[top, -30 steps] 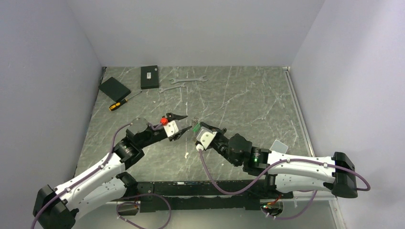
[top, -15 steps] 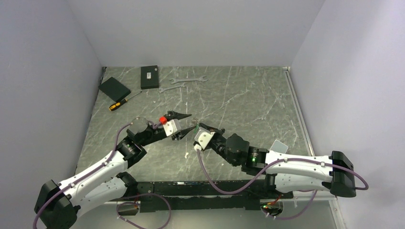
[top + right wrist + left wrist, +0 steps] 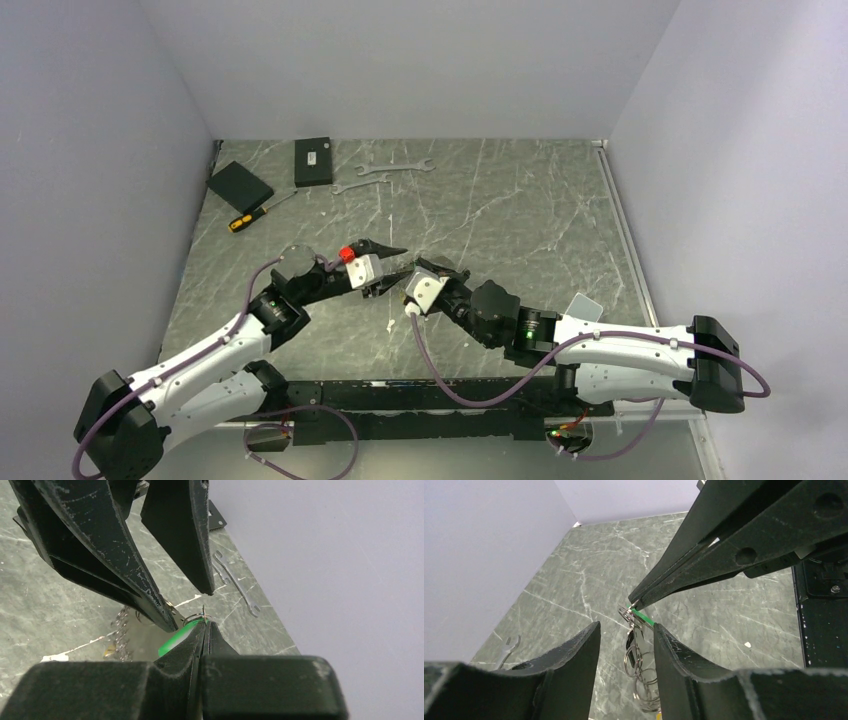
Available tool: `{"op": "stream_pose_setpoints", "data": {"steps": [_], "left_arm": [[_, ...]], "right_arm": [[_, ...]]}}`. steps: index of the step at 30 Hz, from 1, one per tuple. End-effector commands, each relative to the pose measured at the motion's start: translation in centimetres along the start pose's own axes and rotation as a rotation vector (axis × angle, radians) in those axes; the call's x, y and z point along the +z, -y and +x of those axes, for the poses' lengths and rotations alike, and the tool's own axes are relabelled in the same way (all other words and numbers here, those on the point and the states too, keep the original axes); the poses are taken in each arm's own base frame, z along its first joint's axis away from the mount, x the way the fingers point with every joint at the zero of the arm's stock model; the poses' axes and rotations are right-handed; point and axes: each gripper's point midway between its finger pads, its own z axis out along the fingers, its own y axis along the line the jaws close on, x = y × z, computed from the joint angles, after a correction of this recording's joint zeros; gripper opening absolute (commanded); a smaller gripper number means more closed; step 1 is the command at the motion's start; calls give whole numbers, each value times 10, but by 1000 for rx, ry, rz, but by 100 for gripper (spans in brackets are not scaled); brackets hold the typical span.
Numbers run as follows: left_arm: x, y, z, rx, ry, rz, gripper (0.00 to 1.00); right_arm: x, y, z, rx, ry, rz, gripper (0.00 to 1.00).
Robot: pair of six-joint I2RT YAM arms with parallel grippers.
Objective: Put the keys on the keyring
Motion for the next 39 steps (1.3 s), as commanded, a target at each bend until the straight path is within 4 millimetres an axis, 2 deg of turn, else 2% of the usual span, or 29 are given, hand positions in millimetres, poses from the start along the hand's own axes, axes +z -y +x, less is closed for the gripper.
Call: {"op": "stream_pose_setpoints", "data": {"steps": [1,8,19,29,39], "left_arm": [[2,4,-4,-5,29,12,45],[5,6,0,-8,28,30,31],[5,7,0,-11,34,33,33],[5,8,0,-11,36,37,26],[3,6,-2,-13,40,21,14]], "right_arm": [[-2,22,-31,80,96,62,0],[-4,20,-33,89,107,49,0],[-2,16,-32,95,103,36,0],[-3,16,-31,101,103,32,0],[-3,12,-29,104,98,18,0]]}}
